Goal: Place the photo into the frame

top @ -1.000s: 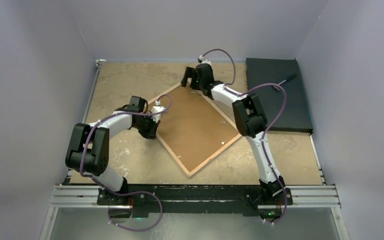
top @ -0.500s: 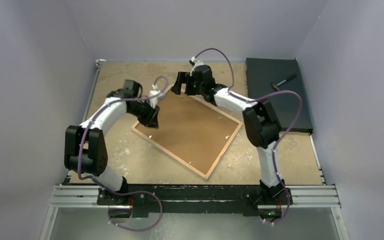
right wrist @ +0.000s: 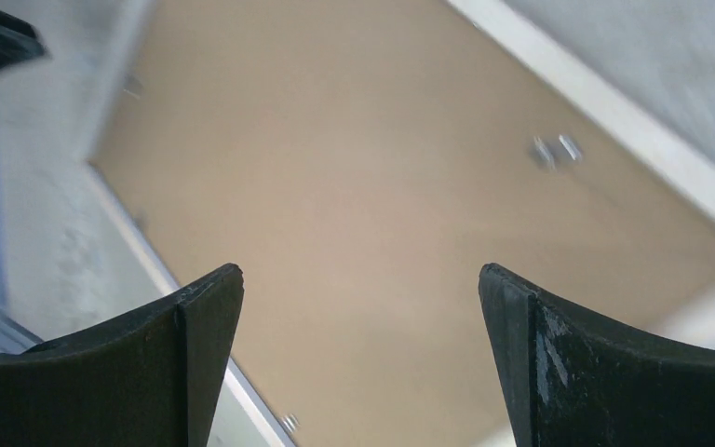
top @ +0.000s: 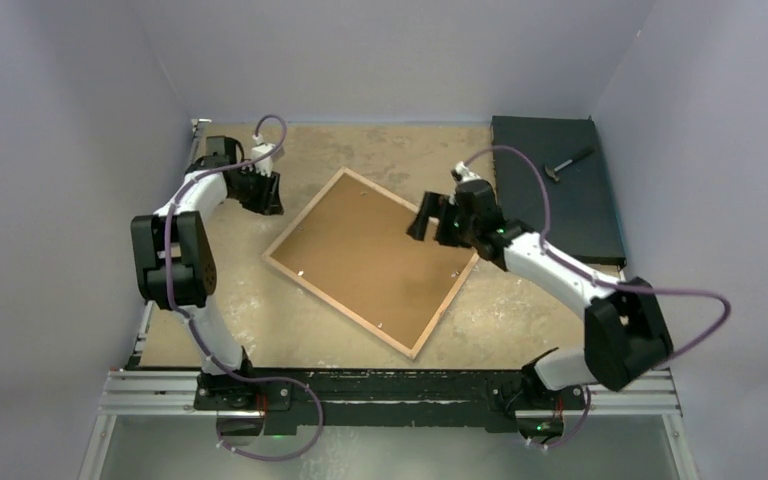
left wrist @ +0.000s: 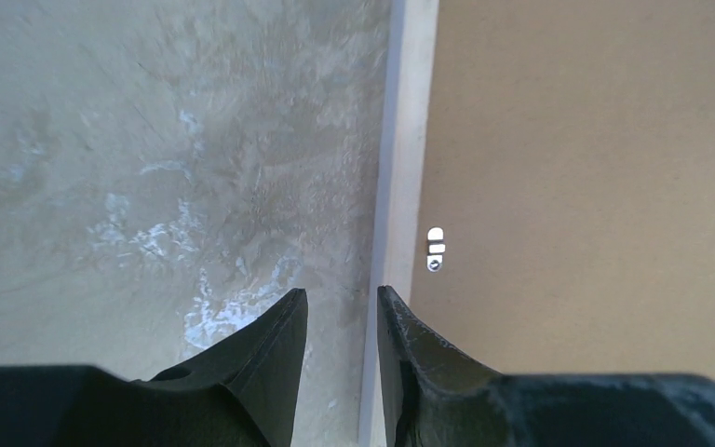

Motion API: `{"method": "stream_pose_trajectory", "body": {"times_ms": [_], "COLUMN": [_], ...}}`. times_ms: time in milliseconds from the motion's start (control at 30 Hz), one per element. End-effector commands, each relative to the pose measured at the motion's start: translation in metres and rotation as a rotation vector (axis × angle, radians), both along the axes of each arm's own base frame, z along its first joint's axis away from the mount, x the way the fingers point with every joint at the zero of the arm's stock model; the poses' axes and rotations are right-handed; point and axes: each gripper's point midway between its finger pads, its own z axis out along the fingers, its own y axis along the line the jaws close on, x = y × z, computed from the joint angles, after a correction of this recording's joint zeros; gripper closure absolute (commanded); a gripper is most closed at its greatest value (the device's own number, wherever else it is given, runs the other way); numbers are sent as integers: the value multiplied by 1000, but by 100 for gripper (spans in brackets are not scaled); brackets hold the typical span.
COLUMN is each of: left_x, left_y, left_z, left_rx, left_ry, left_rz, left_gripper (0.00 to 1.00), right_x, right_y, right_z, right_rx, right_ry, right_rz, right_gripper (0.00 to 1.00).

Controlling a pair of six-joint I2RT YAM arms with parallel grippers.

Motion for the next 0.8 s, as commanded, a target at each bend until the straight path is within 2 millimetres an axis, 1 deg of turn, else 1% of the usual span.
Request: {"method": "stream_pose_trajectory", "body": {"times_ms": [0,33,67,167,233,333,433,533,600,767], "left_x": [14,15,15,16,13,3,-11,-26,-37,-69], "left_y": [9,12,14,17,17,13,10,9,9,5], "left_z": [-14,-19,-23,-34,-40,-50,-58,-64,-66,-74], "left_rx": [24,32,36,33,31,14,6,18,27,35], "left_ry": [-14,-9,-7,6,17,46,76,101,111,154], "left_rz": [26,33,40,51,59,48,33,13,-10,-75], "left_gripper": [68,68,69,71,73,74,76,78,79,80], "right_x": [-51,-60,-71,-91,-102,-109,-102,-84,-69,-26], "right_y": [-66,-75,-82,-88,-88,-77,-65,-59,-56,-47], "right_z": [-22,-27,-36,-56,-72,-86,-87,-85,-82,-61], "right_rx": [-27,-18,-20,-23,-15,46,100,93,74,66], "right_ry": [161,180,203,260,310,343,320,288,268,178], "right_rz": [-158,-176,-184,-192,-191,-155,-115,-98,-94,-92], "right_gripper": [1,1,1,1,1,1,1,1,1,1]}}
